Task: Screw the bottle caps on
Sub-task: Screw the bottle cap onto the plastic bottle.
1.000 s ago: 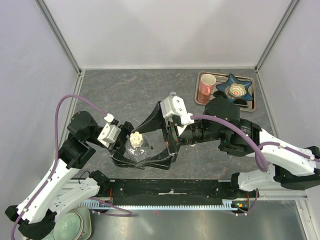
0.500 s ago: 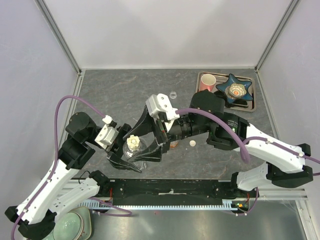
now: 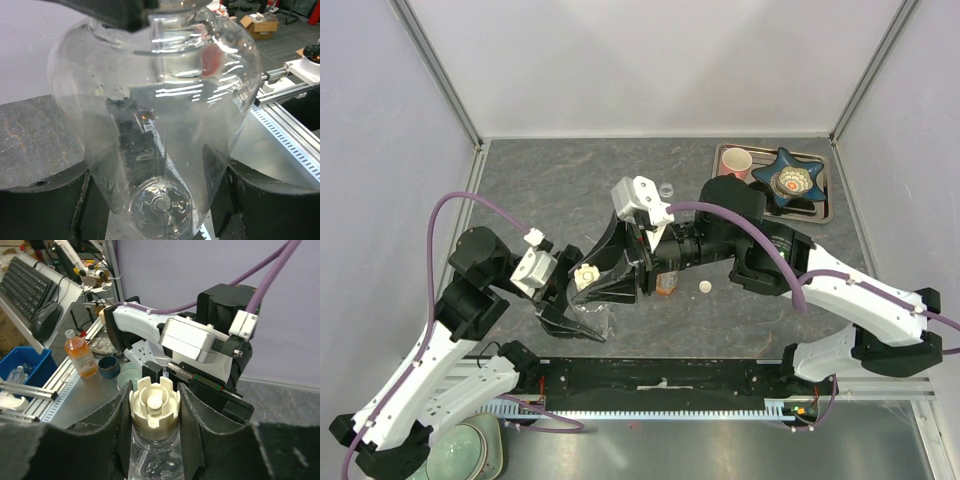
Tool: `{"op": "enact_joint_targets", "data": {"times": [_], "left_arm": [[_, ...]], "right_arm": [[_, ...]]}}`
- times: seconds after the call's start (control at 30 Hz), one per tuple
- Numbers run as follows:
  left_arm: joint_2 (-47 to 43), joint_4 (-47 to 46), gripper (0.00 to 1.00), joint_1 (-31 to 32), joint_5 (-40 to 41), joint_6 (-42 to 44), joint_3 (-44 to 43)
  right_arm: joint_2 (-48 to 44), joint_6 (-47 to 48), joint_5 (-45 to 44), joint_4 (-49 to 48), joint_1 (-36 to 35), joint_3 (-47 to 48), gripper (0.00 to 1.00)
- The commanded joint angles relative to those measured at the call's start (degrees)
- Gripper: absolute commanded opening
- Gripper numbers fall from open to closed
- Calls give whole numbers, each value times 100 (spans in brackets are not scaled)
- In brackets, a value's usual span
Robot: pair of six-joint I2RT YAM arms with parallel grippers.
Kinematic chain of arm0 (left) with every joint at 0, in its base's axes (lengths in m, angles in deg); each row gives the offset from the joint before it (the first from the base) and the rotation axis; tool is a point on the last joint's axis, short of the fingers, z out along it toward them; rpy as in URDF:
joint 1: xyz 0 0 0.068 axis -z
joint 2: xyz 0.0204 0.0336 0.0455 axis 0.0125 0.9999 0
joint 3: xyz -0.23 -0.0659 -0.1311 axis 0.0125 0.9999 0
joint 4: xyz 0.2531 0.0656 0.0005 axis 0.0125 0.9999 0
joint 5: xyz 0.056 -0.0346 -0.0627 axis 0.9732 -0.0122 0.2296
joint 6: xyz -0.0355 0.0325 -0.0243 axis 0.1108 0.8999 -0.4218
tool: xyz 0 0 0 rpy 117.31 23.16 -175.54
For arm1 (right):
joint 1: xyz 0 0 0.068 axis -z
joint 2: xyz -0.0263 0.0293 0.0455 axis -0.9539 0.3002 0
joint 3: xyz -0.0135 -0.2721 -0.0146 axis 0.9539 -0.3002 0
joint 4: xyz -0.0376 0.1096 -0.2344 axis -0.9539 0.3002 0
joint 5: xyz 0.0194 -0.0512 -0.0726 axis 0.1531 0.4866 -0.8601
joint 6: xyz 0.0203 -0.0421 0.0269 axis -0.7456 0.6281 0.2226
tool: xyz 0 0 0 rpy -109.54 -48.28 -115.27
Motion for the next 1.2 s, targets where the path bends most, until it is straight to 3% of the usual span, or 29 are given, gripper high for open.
{"op": "enact_joint_targets", "data": {"times": [0.0,0.07,0.23,0.27,0.43,0.47,0.6,0.73,0.87,0.93,0.97,1.07,1.17], "left_arm": [[-66,-121,5,-2,829,212,-12],[-66,2,5,-2,1253,536,-108],[-31,319,5,-2,3195,1135,-284],[-39,336,5,-2,3432,1232,-285],[-66,450,5,-2,5014,1505,-285],[-74,468,5,-2,5225,1566,-285],[-83,556,5,-2,5991,1646,-241],[-101,591,5,-2,5940,1567,-197],[-145,556,5,-2,5755,1479,-135],[-153,556,5,-2,5641,1444,-100],[-171,548,5,-2,5606,1409,-83],[-189,504,5,-11,5465,1278,-39],[-171,486,5,-11,5368,1172,-38]], "right_arm": [[-227,-259,-961,-147,36,-158,0],[-201,-268,-1778,125,36,-193,0],[89,-320,-3992,802,19,-272,0],[107,-346,-4831,855,10,-290,0],[423,-671,-7367,1277,-131,-229,0],[580,-707,-8241,1365,-174,-159,0],[1011,-786,-9582,1708,-438,324,0],[1276,-681,-9499,1726,-649,764,9],[708,-733,-8279,1253,-667,678,50],[381,-725,-7700,822,-658,379,61],[49,-699,-7487,673,-658,160,78],[-523,-523,-6453,180,-658,-114,98],[-849,-216,-5460,100,-650,-228,98]]}}
